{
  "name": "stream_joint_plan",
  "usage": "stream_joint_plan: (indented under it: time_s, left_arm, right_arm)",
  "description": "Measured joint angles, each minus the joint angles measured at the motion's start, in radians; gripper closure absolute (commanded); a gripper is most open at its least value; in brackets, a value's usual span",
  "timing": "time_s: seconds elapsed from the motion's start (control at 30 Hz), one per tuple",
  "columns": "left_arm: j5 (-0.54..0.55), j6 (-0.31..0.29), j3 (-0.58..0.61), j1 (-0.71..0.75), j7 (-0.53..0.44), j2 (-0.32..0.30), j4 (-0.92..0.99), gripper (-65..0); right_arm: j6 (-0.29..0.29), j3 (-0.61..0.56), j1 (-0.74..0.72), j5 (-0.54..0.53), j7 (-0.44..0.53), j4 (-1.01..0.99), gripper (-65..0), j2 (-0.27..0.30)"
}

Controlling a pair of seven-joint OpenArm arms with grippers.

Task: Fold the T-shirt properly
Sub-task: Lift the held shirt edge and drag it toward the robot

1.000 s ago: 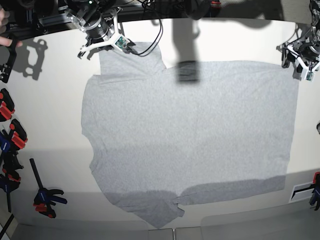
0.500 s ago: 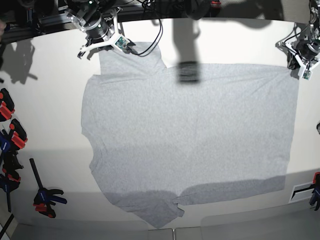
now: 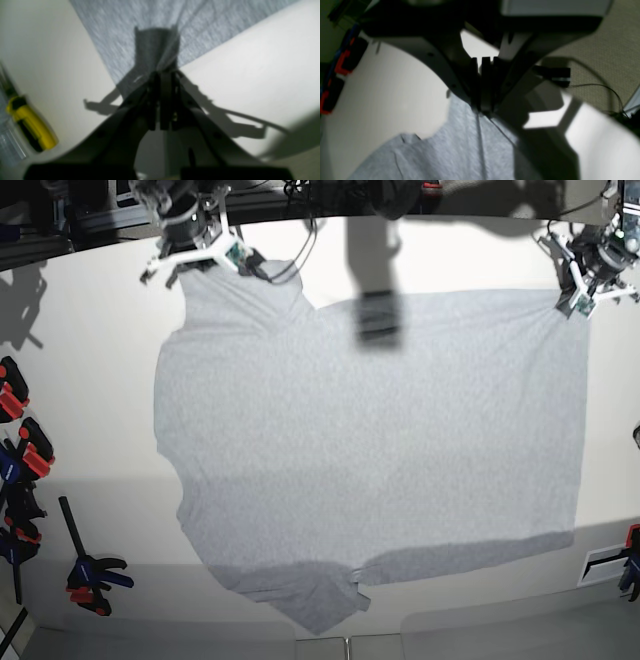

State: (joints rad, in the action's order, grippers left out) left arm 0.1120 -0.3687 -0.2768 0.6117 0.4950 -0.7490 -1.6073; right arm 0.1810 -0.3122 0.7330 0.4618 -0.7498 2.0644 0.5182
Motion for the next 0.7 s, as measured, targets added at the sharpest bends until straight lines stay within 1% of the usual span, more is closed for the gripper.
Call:
stream_joint_plan:
  time_s: [0.03, 0.1, 0.17, 0.27, 0.4, 0.53, 0.7]
  left_arm:
    - [-0.014, 0.008, 0.0, 0.014, 0.0, 0.001, -0.006, 0.0]
    - [-0.031, 0.024, 0.0, 0.047, 0.0, 0.001, -0.02, 0.0]
    - [-0.034, 0.029, 0.0, 0.083, 0.003, 0.0, -0.048, 0.0]
    - [-0.07, 0.034, 0.0, 0.133, 0.005, 0.0, -0.115, 0.0]
    - [-0.175, 0.159, 0.0, 0.177, 0.05, -0.003, -0.208, 0.0]
    - [-0.3, 0.227, 0.0, 0.246, 0.059, -0.008, -0.292, 0.0]
    - [-0.391, 0.296, 0.0, 0.307, 0.056, -0.008, -0.365, 0.0]
  right_arm:
    - [-0.01, 0.0, 0.021, 0.018, 0.0, 0.013, 0.0, 0.006]
    - [-0.051, 0.0, 0.064, 0.052, -0.006, 0.039, 0.0, 0.029]
    - [-0.082, 0.0, 0.096, 0.077, -0.023, 0.067, 0.0, 0.048]
    - [-0.099, 0.0, 0.131, 0.107, -0.048, 0.115, 0.0, 0.061]
    - [-0.103, 0.0, 0.165, 0.117, -0.059, 0.165, 0.0, 0.066]
    - [-0.103, 0.0, 0.163, 0.119, -0.072, 0.204, 0.0, 0.066]
    - [-0.103, 0.0, 0.164, 0.119, -0.066, 0.249, 0.0, 0.066]
